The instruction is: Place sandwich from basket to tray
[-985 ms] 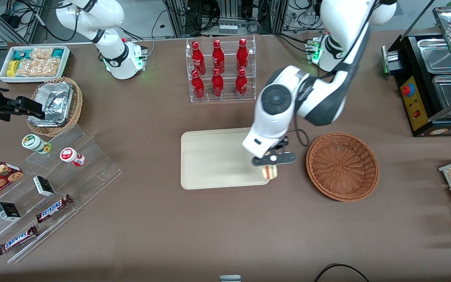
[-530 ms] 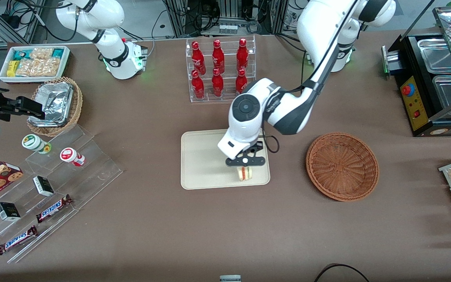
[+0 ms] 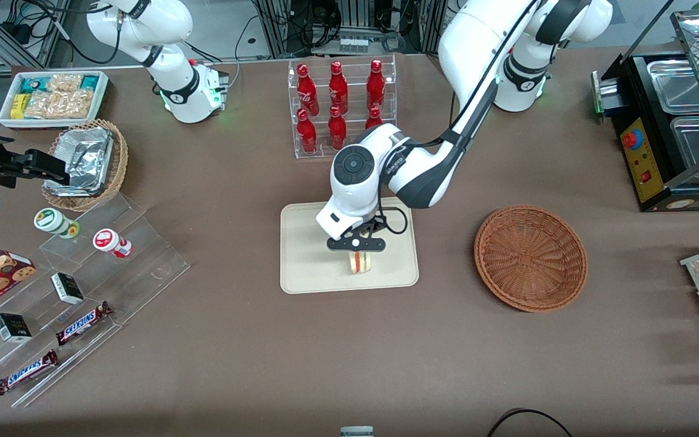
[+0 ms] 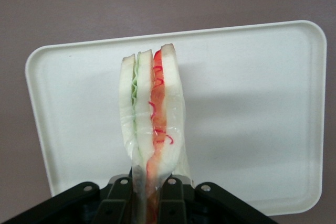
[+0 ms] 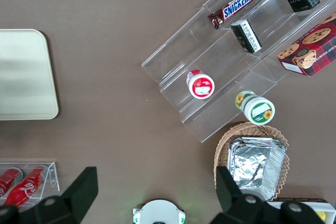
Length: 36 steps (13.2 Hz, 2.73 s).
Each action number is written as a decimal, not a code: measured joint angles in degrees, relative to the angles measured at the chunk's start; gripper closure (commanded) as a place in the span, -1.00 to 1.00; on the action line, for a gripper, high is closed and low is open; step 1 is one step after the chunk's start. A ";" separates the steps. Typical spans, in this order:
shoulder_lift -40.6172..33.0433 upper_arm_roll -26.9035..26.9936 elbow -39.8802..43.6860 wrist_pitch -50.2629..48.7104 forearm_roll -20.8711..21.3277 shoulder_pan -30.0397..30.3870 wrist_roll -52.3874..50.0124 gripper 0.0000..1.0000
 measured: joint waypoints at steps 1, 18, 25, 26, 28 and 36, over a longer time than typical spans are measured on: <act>0.90 0.00 0.17 1.04 0.00 -0.33 0.00 1.00; 6.55 0.64 3.94 2.38 0.05 -2.54 0.07 -0.99; 0.92 3.24 6.84 -1.52 0.04 -0.43 -0.20 -0.99; -1.26 4.50 6.91 -3.97 0.04 -0.05 -0.53 -0.99; -6.67 7.12 6.73 -10.19 0.06 1.26 -1.68 -1.00; -29.32 8.75 -11.15 -15.99 1.11 15.55 4.81 -0.99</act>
